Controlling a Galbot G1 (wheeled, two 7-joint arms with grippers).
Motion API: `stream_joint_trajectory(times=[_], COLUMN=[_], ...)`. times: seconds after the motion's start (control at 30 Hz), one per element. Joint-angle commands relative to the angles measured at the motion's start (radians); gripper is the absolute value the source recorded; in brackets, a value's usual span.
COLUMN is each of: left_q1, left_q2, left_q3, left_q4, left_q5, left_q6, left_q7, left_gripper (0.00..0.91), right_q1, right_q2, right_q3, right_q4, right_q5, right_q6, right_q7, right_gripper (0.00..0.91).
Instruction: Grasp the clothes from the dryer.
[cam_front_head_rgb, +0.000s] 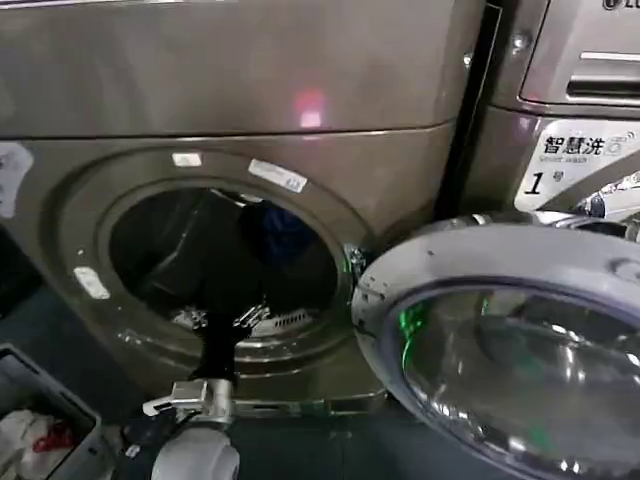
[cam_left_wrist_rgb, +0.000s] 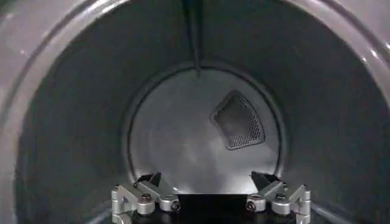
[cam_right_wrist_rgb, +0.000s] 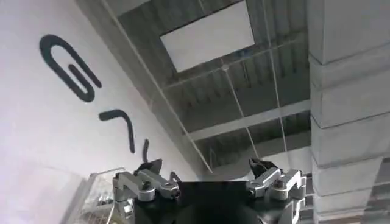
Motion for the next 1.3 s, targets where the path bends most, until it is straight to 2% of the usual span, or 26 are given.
stream_joint_trajectory(times=[0.03,1.3], left_q1=[0.001,-0.007], left_q2=[0.001,-0.002], left_q3=[0.001,-0.009], left_q4=[-0.002,0.000], left_q5=[-0.001,-0.007], left_q6=[0.001,0.000], left_q7=[0.000,0.003], left_gripper=[0.907,0.907], right_q1=[-0.001,-0.002], right_q2=[0.000,-0.003], right_q3=[0.001,0.006], right_q4=[-0.001,0.005], right_q5=[0.000,0.002], right_q6=[0.000,0.003], right_q7=[0.000,-0.005], right_gripper=[0.907,0.907])
